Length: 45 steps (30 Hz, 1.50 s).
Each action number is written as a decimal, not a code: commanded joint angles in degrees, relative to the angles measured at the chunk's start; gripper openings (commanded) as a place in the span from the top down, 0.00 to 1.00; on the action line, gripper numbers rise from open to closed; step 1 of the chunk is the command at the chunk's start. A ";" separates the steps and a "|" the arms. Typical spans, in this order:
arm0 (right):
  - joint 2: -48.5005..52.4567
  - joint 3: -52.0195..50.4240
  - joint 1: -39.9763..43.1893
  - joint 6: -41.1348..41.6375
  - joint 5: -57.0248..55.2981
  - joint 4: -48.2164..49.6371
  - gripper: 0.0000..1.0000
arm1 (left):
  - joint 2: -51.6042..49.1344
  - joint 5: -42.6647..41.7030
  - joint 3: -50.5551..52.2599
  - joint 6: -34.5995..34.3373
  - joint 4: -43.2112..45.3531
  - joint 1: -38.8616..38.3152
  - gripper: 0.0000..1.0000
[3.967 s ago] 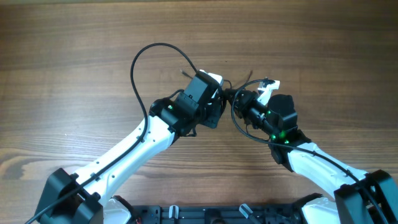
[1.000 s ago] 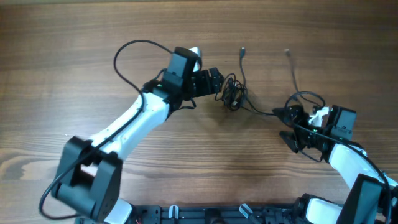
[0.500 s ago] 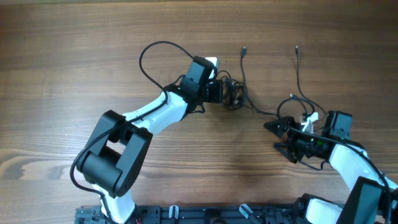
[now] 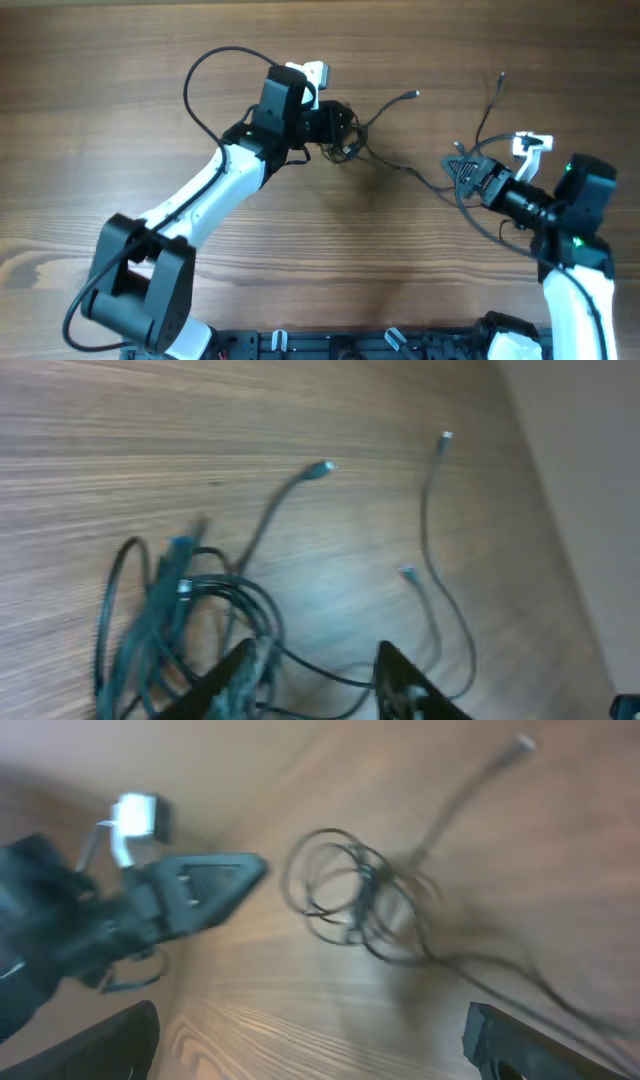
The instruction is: Untangle cables
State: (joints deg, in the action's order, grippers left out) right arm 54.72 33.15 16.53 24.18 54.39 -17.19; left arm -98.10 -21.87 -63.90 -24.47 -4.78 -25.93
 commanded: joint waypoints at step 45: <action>13.44 0.48 -14.34 4.46 -13.49 2.08 0.00 | -9.60 13.35 0.02 8.63 10.64 -3.89 0.96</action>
State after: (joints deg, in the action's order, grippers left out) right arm 67.61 33.15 2.39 28.32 41.91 -14.94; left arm -107.68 -7.84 -63.86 -16.27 5.19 -29.87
